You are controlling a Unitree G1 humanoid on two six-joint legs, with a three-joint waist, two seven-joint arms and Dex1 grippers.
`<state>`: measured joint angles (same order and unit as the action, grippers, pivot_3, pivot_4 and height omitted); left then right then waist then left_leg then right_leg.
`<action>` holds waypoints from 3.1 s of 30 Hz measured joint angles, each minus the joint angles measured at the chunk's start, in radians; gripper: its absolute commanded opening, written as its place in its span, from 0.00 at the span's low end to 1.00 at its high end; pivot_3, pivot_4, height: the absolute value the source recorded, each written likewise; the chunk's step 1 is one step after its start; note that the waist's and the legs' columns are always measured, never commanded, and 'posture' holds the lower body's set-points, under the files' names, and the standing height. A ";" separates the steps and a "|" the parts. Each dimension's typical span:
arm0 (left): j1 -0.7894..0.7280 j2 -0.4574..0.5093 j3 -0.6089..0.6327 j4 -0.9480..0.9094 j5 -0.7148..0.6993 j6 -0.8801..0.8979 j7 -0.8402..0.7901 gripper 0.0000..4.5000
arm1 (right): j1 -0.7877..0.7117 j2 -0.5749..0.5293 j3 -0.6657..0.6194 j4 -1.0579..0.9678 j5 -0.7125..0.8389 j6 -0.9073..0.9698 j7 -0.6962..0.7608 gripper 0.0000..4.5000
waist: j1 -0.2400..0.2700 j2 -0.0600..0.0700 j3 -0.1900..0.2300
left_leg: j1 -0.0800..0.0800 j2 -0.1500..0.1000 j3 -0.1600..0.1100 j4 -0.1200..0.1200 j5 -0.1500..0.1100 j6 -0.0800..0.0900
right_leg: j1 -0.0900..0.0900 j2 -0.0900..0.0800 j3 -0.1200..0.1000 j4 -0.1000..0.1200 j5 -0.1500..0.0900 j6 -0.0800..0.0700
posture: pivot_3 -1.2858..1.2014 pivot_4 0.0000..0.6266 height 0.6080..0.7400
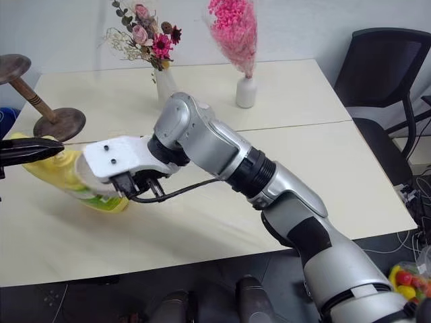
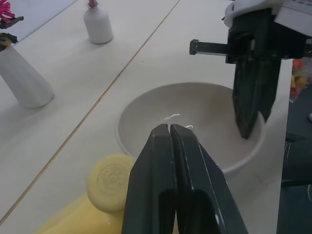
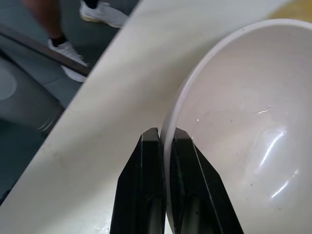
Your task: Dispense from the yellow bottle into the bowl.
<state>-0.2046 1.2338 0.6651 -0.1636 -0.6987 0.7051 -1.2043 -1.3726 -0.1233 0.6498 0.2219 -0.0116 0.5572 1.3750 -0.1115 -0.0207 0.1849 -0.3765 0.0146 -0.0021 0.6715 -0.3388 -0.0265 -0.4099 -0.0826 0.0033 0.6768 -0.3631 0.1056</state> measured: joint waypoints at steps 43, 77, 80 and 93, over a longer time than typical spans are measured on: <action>-0.095 -0.033 -0.094 0.130 0.041 -0.109 0.027 0.03 | 0.076 -0.157 0.069 -0.175 -0.084 -0.002 -0.010 0.00 | -0.001 -0.002 -0.001 | 0.000 -0.002 -0.002 0.001 -0.001 0.000 | 0.000 0.000 -0.001 0.000 0.000 0.000 | 0.52 0.24 1.00; -0.133 -0.036 -0.153 0.152 0.044 -0.164 0.022 0.03 | 0.058 -0.107 0.049 -0.111 -0.018 -0.246 0.139 0.00 | 0.003 -0.001 -0.001 | 0.000 -0.001 -0.003 0.005 -0.001 0.000 | 0.000 0.000 -0.001 0.002 0.000 0.000 | 0.52 0.24 1.00; -0.124 -0.036 -0.147 0.137 0.044 -0.162 0.033 0.03 | 0.025 -0.087 0.049 -0.094 -0.014 -0.154 0.143 0.00 | 0.002 -0.001 -0.001 | 0.000 -0.001 -0.003 0.005 -0.001 0.000 | 0.000 0.000 -0.001 0.003 0.000 0.000 | 0.52 0.24 1.00; -0.102 -0.045 -0.126 0.111 0.042 -0.161 0.053 0.03 | -0.075 -0.005 0.023 -0.073 0.052 0.346 0.058 0.00 | 0.005 -0.001 -0.001 | 0.000 -0.002 -0.004 0.004 -0.001 0.000 | 0.000 0.000 -0.001 0.003 0.000 0.000 | 0.52 0.24 1.00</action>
<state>-0.3068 1.1888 0.5394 -0.0529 -0.6572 0.5440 -1.1516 -1.4471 -0.1279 0.6729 0.1485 0.0406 0.9032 1.4330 -0.1067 -0.0217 0.1843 -0.3768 0.0128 -0.0060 0.6758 -0.3402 -0.0269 -0.4099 -0.0831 0.0025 0.6795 -0.3631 0.1055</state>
